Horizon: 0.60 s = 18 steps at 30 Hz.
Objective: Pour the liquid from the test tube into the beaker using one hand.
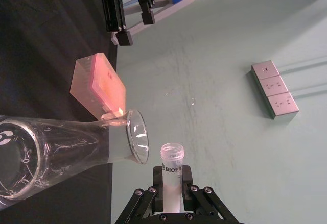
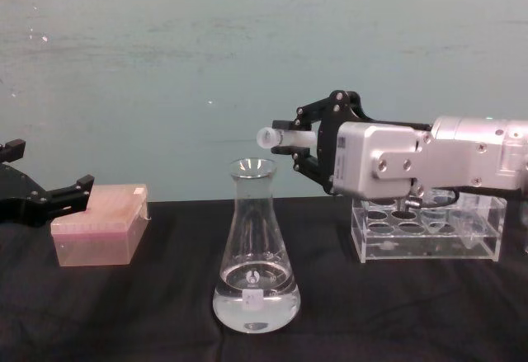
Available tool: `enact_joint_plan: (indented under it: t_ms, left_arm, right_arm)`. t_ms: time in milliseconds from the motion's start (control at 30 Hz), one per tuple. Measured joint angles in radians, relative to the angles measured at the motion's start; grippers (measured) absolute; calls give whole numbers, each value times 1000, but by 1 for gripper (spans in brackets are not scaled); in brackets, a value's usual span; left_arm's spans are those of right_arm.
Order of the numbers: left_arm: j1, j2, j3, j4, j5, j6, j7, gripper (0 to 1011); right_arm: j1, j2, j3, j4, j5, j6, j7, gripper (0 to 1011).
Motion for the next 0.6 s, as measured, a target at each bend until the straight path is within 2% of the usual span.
enact_joint_plan:
  t_ms: [600]
  left_arm:
    - [0, 0, 0, 0, 0, 0, 0, 1000]
  right_arm:
    - [13, 14, -41, -1, -73, -8, -64, 198]
